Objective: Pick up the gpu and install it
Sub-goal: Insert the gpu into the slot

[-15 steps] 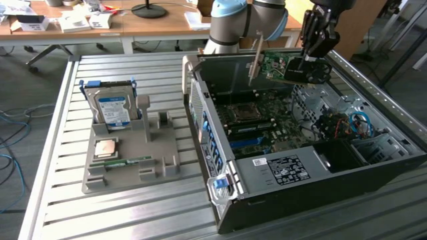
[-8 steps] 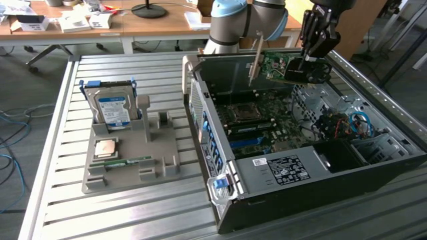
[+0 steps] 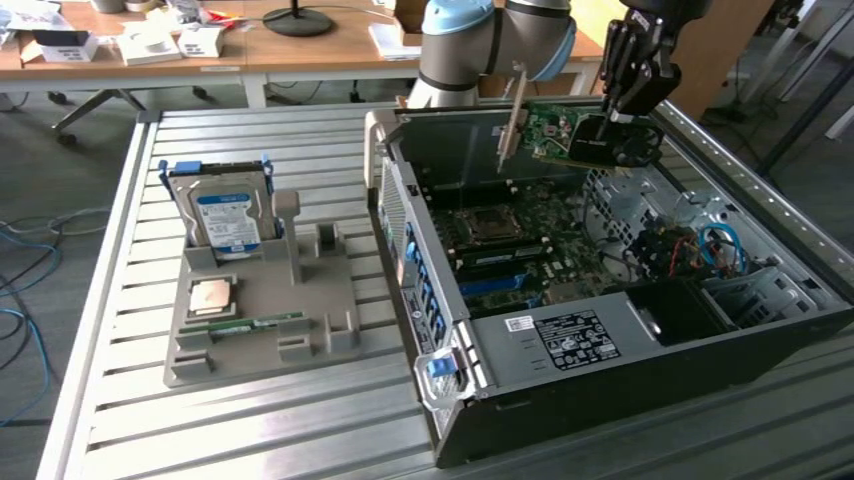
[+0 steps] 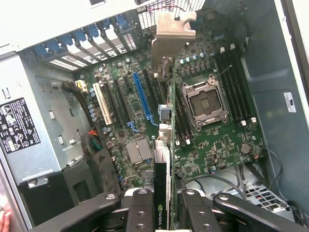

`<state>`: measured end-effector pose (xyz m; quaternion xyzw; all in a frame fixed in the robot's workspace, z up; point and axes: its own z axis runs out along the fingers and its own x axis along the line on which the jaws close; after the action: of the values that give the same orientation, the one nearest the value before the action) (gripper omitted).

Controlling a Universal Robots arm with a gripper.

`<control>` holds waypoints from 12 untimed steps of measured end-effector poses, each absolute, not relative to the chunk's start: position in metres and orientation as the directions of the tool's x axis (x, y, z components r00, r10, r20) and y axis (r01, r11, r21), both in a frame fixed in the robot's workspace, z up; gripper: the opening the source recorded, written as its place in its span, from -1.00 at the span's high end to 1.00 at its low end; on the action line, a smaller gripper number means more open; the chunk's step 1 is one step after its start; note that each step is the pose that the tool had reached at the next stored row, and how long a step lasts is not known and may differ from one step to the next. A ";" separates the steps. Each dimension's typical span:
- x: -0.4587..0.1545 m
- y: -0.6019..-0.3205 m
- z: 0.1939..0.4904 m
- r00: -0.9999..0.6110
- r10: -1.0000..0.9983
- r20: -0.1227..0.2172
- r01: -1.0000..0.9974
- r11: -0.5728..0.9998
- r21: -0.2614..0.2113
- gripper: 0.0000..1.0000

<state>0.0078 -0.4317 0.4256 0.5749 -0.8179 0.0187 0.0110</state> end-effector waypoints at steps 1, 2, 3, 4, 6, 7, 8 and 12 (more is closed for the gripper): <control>0.008 -0.432 0.426 -0.338 -0.940 0.040 -0.941 0.338 -0.018 0.47; 0.008 -0.432 0.426 -0.337 -0.941 0.040 -0.942 0.336 -0.018 0.47; 0.008 -0.432 0.426 -0.334 -0.942 0.040 -0.943 0.334 -0.018 0.47; 0.008 -0.432 0.426 -0.331 -0.943 0.039 -0.944 0.330 -0.018 0.47; 0.008 -0.432 0.426 -0.323 -0.946 0.039 -0.946 0.322 -0.018 0.47; 0.008 -0.432 0.426 -0.318 -0.947 0.039 -0.948 0.317 -0.018 0.47; 0.008 -0.432 0.426 -0.312 -0.949 0.039 -0.950 0.312 -0.019 0.47; 0.008 -0.432 0.426 -0.288 -0.957 0.039 -0.958 0.287 -0.020 0.47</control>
<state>0.0078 -0.4317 0.4256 0.5966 -0.8022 0.0196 0.0097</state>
